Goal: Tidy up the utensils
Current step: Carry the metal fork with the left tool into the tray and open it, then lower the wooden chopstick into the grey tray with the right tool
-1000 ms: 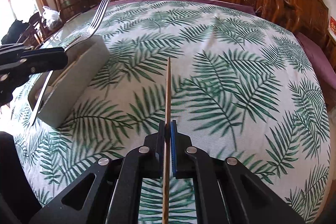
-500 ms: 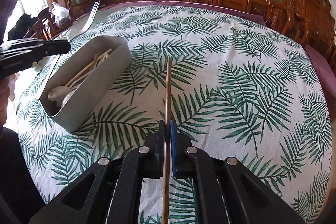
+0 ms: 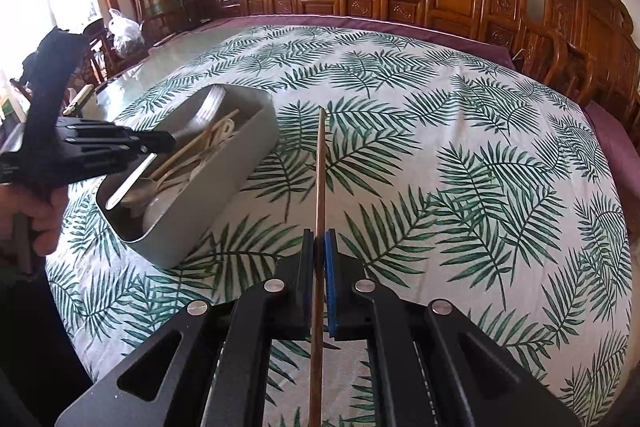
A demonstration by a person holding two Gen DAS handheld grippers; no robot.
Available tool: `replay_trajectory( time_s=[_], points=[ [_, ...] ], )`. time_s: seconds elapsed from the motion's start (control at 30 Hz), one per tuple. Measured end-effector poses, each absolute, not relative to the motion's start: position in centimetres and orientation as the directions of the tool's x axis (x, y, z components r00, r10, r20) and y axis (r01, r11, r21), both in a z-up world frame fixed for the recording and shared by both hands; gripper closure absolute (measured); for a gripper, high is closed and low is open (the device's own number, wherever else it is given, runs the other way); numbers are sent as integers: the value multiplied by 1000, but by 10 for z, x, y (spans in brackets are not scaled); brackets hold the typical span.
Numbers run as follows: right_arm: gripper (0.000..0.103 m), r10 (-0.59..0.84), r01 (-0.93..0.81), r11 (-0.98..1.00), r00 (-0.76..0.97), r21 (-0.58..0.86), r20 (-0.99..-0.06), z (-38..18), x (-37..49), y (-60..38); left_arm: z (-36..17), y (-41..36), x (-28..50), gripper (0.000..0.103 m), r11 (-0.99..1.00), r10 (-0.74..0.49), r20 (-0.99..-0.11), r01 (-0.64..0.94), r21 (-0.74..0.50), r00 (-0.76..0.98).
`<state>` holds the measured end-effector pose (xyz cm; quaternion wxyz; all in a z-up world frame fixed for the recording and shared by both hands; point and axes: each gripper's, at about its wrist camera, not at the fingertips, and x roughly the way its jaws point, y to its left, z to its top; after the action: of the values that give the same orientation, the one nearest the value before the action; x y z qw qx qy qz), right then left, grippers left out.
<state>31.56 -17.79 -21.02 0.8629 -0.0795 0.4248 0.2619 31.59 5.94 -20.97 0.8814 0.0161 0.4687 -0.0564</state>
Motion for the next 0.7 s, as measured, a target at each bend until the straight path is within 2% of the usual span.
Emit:
replay_trajectory(
  time_s=[0.33, 0.57, 0.7],
  points=[
    [97, 407, -539, 836, 492, 98, -770, -202, 313, -162, -218, 63, 320, 97, 995, -85, -841, 98, -38, 535],
    [97, 426, -565, 820, 492, 94, -759, -187, 310, -134, -205, 68, 318, 96, 992, -119, -821, 105, -73, 558],
    [97, 460, -566, 814, 489, 131, -741, -179, 313, -118, -192, 79, 314, 85, 991, -129, -800, 93, -92, 585]
  ],
)
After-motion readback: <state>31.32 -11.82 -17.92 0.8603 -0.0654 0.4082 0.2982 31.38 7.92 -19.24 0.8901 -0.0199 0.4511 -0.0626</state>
